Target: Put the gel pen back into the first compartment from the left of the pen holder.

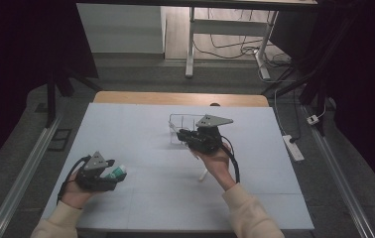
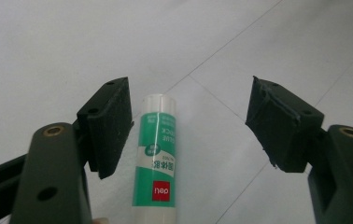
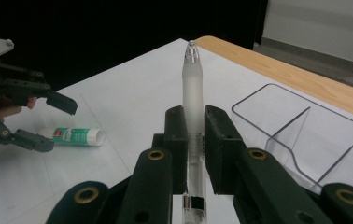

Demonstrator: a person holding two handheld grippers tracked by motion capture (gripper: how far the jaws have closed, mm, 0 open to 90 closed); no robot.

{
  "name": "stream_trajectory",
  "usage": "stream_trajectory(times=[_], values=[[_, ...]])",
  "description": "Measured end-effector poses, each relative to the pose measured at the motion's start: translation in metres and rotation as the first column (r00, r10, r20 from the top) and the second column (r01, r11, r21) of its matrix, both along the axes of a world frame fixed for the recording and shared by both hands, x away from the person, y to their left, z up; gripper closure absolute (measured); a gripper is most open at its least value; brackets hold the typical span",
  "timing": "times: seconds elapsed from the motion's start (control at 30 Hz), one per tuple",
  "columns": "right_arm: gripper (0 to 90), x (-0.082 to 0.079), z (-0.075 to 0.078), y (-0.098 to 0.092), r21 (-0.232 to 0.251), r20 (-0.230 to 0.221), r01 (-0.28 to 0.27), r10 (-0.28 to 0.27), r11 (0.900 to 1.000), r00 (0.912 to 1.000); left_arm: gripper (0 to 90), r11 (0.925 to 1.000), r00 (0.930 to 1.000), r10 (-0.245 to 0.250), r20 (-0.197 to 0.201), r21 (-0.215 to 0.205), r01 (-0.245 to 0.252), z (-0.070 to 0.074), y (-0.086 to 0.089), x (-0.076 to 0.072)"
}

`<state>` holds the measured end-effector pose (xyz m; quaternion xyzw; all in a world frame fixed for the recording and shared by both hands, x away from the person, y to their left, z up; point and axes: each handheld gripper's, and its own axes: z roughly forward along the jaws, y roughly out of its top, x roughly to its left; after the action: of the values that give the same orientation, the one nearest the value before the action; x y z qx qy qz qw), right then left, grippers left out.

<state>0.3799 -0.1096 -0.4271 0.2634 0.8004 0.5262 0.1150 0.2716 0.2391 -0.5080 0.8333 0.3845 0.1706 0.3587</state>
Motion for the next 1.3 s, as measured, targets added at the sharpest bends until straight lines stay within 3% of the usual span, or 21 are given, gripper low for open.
stream_trajectory(times=[0.47, 1.3], values=[[78.8, 0.009, 0.007, -0.003, 0.047, 0.028, 0.027, -0.028, 0.999, 0.9992, 30.7, 1.0000, 1.0000, 0.003, 0.000, -0.001, -0.003, 0.001, 0.000, 0.000], [78.7, 0.031, 0.019, 0.010, 0.059, 0.054, 0.059, -0.062, 0.997, 0.9966, 30.7, 1.0000, 1.0000, -0.001, 0.000, -0.010, 0.001, 0.000, 0.001, 0.001]])
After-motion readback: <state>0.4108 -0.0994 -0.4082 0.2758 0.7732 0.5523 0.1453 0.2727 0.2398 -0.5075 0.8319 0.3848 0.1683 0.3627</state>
